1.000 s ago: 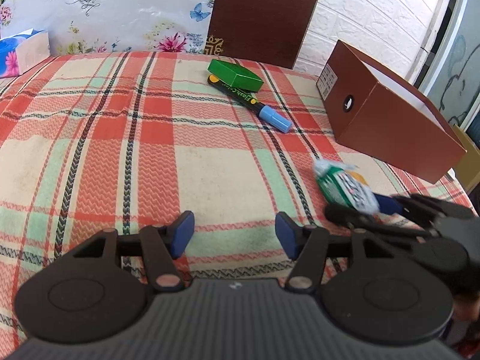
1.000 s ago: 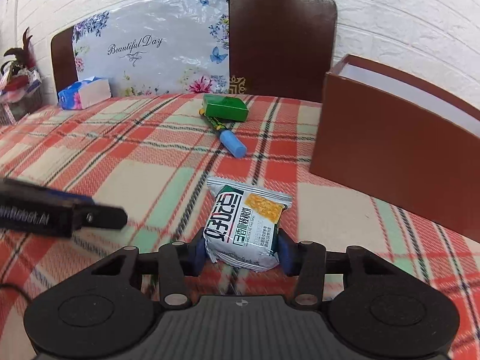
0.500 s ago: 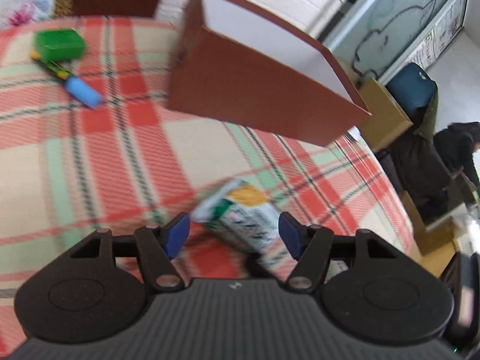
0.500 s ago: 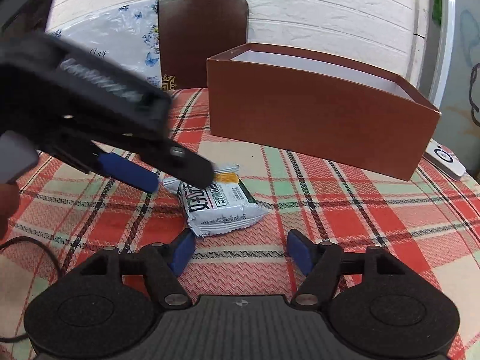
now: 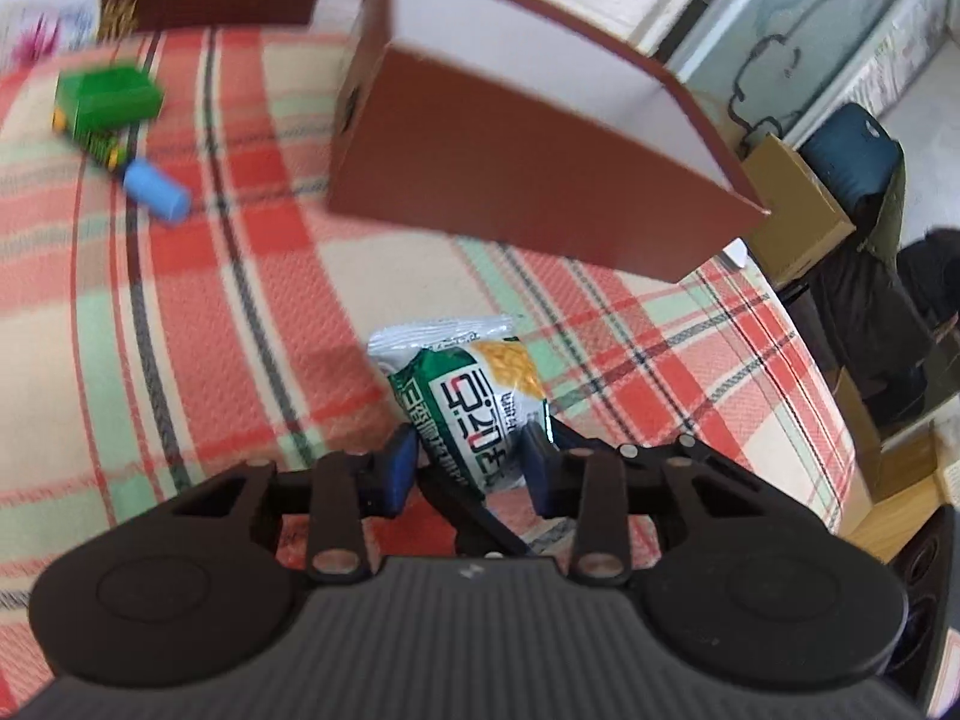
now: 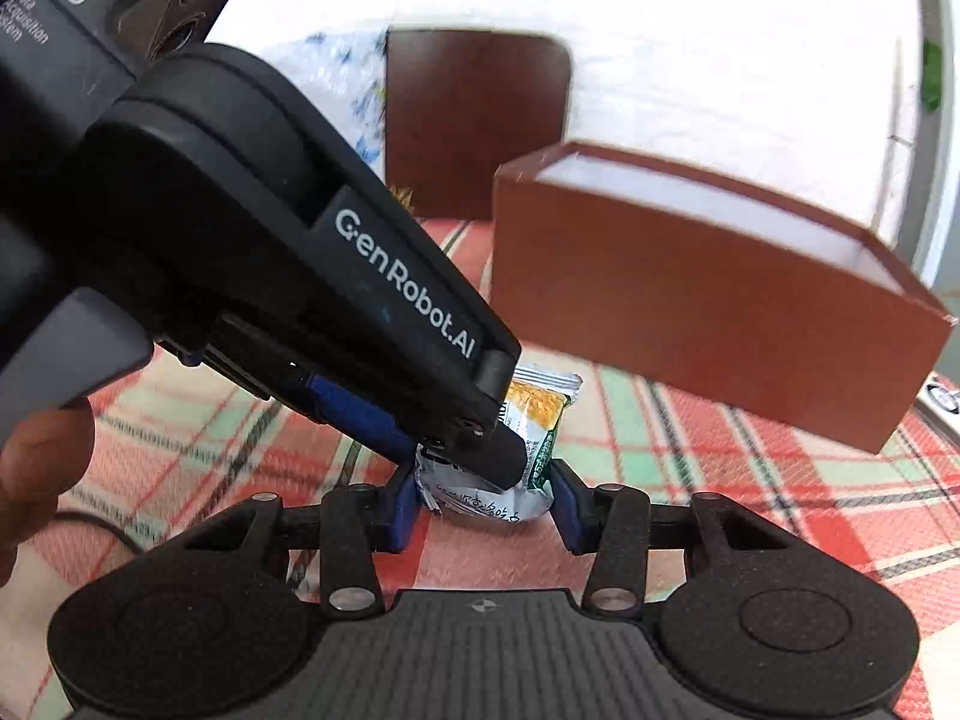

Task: Organize objects
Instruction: 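Carry the cracker packet into the brown box and release it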

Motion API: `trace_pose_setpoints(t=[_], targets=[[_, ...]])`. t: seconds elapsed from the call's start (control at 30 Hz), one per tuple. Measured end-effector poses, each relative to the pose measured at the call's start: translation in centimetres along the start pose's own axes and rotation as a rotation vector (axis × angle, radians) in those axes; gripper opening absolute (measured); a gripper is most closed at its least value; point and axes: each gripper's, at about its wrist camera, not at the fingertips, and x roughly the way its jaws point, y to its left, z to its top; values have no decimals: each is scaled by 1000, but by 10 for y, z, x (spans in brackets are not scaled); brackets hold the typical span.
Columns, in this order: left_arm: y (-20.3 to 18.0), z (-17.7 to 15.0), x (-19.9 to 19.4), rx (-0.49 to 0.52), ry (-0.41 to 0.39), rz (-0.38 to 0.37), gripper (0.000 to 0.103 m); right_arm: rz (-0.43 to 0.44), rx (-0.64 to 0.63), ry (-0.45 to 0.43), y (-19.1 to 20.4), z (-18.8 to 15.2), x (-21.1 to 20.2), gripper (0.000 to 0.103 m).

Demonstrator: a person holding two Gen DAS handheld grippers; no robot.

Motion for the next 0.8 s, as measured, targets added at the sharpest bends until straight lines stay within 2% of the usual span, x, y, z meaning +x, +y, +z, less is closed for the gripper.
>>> trace_pose_setpoints(t=[0.23, 0.47, 0.6, 0.67, 0.73, 0.8], targets=[[-33, 49, -26, 107, -146, -20, 39, -75, -22, -183, -23, 41, -10, 46], [-47, 115, -12, 158, -240, 4, 39, -103, -12, -261, -57, 90, 31, 46], [-41, 149, 19, 168, -249, 62, 40, -105, 22, -237, -73, 109, 80, 46], [-34, 165, 41, 165, -249, 128, 42, -109, 16, -212, -76, 114, 110, 50], [-27, 173, 59, 163, -241, 222, 39, -121, 58, -204, -83, 116, 128, 65], [-34, 173, 61, 217, -263, 247, 43, -113, 102, -186, -88, 118, 132, 66]])
